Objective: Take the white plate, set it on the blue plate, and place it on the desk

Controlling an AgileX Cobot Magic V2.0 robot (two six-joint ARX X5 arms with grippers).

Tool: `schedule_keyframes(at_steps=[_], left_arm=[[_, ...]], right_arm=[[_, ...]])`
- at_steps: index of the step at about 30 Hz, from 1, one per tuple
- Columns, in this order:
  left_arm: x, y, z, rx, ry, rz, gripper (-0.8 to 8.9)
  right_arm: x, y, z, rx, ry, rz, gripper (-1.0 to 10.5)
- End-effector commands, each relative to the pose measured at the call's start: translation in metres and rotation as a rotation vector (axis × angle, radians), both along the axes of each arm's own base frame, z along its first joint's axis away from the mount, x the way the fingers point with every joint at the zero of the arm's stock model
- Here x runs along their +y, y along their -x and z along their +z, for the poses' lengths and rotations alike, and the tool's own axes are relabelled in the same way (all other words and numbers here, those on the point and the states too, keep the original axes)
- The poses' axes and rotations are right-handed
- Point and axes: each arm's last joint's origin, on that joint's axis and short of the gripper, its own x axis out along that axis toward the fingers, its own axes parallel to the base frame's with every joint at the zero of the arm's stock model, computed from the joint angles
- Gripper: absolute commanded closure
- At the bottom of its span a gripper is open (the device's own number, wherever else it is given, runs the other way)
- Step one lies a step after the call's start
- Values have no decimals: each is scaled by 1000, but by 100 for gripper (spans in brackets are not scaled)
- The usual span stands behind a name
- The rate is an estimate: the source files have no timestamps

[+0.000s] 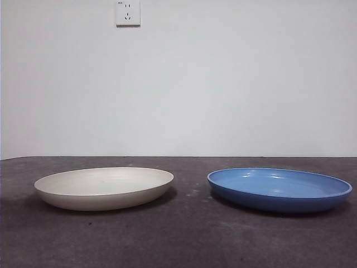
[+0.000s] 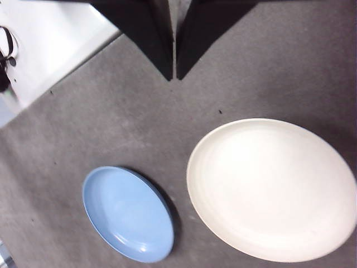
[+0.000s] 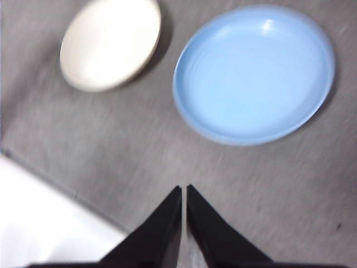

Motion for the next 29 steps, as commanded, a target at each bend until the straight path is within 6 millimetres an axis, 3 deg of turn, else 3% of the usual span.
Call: schedule_keyframes(at_steps=[1,4,6,8,10,12,13,21,29], left_arm=[[-2,0,7,-39,-2,-33,804],[-2,0,7,-43,-1,-35,782],[-2,0,7,-41,0,-32,702],[-2,0,7,-40,1,-30,554],[-2,-1,7,-43,2,-30,407],[-3,-1,8,-49,3,-30,334],[-3,-1,8,-51,5,-27,331],[-2,-7,10,-67,2,37,331],[-5,-37,6,-64,-44,152,346]], right_arm=[[4,2,3,-7,21,70,939],[6,2,3,-16,20,92,939],[7,1,4,-25,18,95,939],[7,1,4,-25,15,91,899],[7,1,4,-21,12,86,736],[7,1,4,-14,7,73,544],[7,1,4,-14,5,71,482],[7,1,4,-14,5,71,480],[7,1,4,-15,4,71,480]])
